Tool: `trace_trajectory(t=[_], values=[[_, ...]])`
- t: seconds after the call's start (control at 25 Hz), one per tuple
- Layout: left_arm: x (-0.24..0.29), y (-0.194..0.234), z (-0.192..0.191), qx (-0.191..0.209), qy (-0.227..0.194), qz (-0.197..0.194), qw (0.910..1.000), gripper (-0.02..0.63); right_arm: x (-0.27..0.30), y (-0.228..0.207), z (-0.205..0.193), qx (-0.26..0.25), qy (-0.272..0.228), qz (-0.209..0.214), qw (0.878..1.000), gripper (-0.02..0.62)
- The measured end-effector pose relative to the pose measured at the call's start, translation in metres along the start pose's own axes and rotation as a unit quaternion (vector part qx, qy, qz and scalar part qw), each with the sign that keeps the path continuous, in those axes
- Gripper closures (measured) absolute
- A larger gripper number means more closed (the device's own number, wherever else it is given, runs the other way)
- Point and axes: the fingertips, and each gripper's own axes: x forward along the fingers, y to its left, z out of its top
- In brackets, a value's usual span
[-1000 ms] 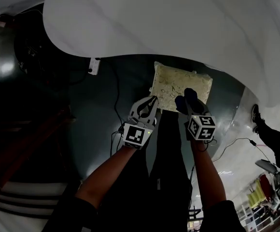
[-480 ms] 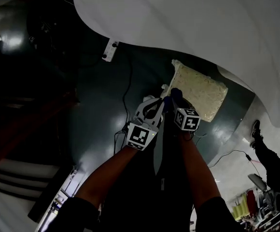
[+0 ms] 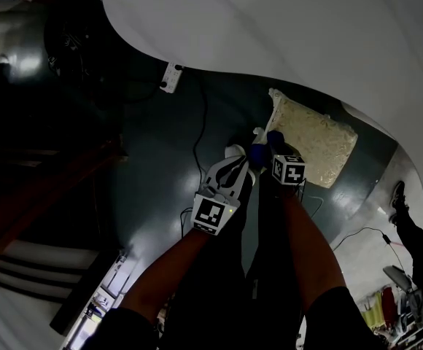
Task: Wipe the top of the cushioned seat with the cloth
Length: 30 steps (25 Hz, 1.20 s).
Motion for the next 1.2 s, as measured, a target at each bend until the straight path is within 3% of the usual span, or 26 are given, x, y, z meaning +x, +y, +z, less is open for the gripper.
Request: trace_trajectory(t=[0.28, 0.52, 0.68, 1.0, 1.2], values=[[0.004, 0.002, 0.001, -0.007, 0.004, 0.015, 0.9999, 0.58, -0.007, -0.019, 0.001, 0.016, 0.008, -0.022, 1.0, 0.489], [0.023, -0.029, 0.01, 0.049, 0.005, -0.019, 0.9986, 0.58, -0.014, -0.032, -0.002, 0.003, -0.003, -0.013, 1.0, 0.489], [0.031, -0.03, 0.008, 0.013, 0.011, -0.015, 0.9997, 0.58, -0.016, -0.028, 0.0, -0.011, 0.003, -0.007, 1.0, 0.49], [0.048, -0.032, 0.005, -0.011, 0.018, -0.009, 0.9997, 0.58, -0.027, -0.058, -0.004, -0.016, 0.004, -0.017, 1.0, 0.491], [0.051, -0.045, 0.001, -0.003, 0.024, -0.016, 0.9996, 0.58, -0.029, -0.074, -0.013, -0.008, 0.001, -0.014, 1.0, 0.491]])
